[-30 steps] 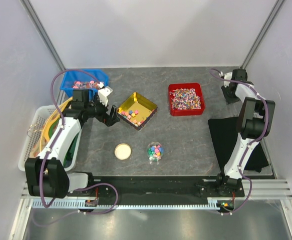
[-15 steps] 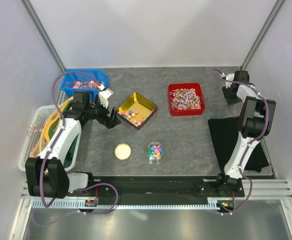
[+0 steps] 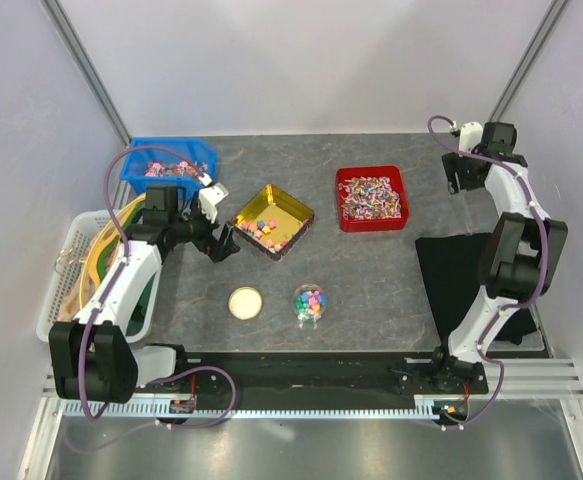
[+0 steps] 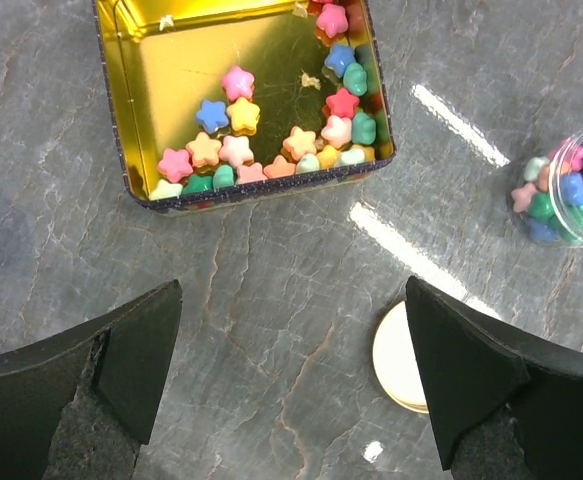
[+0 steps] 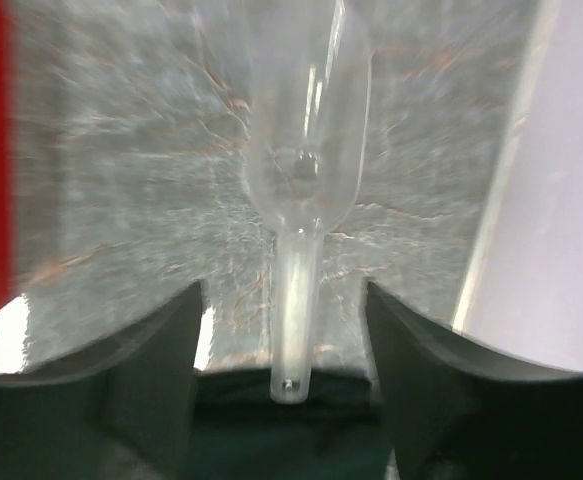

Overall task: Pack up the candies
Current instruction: Place the spatula at the corner of the board, then pick up the box lid from the center of the board.

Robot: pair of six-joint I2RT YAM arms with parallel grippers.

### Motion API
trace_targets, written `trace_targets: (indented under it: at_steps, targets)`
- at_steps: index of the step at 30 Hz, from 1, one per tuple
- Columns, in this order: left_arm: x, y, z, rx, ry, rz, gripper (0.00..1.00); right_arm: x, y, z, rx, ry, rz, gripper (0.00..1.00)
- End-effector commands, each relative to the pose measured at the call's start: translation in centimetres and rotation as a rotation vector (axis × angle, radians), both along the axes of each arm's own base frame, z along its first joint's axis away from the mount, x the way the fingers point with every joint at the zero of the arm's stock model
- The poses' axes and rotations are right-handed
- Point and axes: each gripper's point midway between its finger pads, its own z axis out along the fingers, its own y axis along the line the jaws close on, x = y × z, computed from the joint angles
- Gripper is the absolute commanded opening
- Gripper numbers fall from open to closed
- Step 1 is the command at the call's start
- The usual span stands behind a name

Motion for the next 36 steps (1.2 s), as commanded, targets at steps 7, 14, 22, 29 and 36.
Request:
trace_targets:
  at_steps: [7, 14, 22, 29, 36]
  targets:
    - [-1.7, 1.9, -5.3, 0.177, 0.005, -0.064, 1.0, -4.0, 9.8, 11.7, 0.024, -0.167, 0.28, 0.76]
    - [-2.9, 1.7, -10.0, 0.339, 0.03, -0.056, 1.0, -7.9, 16.1, 15.0, 0.056, -0.188, 0.424, 0.77]
    - [-3.8, 1.8, -12.0, 0.423, 0.049, -0.038, 0.97, -12.0, 20.3, 16.9, 0.105, -0.203, 0.523, 0.76]
    - [-4.9, 1.6, -13.6, 0.444, 0.101, -0.065, 0.8, -14.8, 22.9, 17.3, 0.161, -0.214, 0.59, 0.77]
    - [-5.6, 0.5, -14.5, 0.439, 0.139, -0.097, 0.6, -16.1, 24.2, 16.5, 0.202, -0.214, 0.606, 0.81]
